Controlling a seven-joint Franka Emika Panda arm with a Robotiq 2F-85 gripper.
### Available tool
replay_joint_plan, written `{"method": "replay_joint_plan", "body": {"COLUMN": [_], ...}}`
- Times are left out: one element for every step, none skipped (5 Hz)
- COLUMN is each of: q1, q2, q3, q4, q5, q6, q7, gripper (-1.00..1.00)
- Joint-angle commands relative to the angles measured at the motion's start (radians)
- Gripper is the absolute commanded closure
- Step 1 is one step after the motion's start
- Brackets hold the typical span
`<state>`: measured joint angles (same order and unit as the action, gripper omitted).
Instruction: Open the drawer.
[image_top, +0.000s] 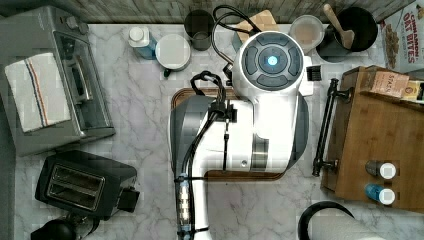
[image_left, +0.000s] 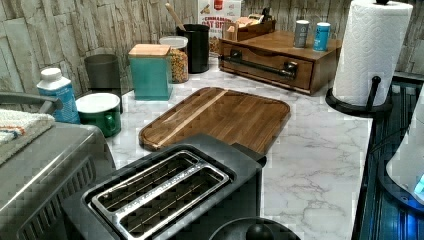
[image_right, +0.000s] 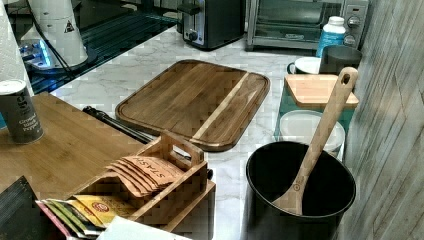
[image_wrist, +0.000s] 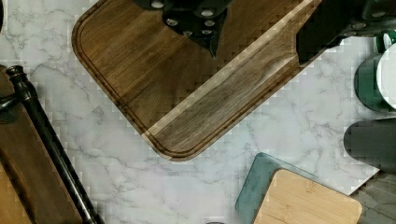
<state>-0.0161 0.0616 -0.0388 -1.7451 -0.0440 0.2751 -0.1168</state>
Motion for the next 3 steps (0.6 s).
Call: {"method": "replay_joint_plan", "body": {"q1": [-0.001, -0.008, -0.038], "q2": [0.000, -0.061, -0.053], "q3": [0.000, -0.007, -0.028], "q4": [0.016, -0.130, -0.141], "q5": [-0.009, -0.031, -0.031], "q6": [0.000, 0.159, 0.153], "q7": [-0.001, -0.079, -0.183], "gripper": [-1.00, -1.00, -1.00]}}
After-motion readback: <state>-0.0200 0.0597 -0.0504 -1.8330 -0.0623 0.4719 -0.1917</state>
